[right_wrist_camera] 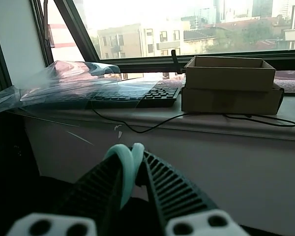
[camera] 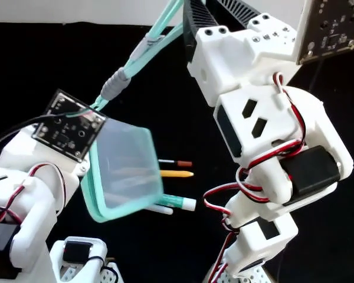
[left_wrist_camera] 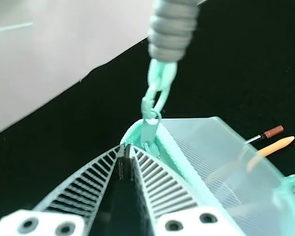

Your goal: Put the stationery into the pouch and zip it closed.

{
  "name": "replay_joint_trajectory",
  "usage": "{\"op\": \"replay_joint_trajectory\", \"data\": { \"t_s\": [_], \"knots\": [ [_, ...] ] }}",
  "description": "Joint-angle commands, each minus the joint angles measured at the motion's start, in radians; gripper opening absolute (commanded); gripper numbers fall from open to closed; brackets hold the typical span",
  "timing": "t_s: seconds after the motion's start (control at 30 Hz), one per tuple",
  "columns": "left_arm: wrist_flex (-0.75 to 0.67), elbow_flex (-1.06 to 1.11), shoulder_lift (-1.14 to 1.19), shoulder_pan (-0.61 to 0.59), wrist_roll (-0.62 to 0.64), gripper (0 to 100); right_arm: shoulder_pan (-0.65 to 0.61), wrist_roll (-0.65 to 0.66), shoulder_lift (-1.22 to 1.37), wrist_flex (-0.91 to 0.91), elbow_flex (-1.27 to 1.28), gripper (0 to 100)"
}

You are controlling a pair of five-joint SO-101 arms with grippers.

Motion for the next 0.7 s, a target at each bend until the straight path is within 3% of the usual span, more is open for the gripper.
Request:
{"op": "replay_joint_trajectory", "data": {
  "t_s": [0.0,0.4,0.67],
  "knots": [
    [0.012,-0.010,-0.002,-0.061,0.072,1,0.056,-0.003,-0.012,0.008,-0.024,0.6],
    [-0.032,-0.004,-0.001,-0.094,0.322,1,0.143,-0.005,-0.013,0.197,-0.025,0.6],
    [-0.077,-0.002,0.005,-0.094,0.374,1,0.131,-0.006,-0.016,0.271,-0.025,0.6]
  ]
}}
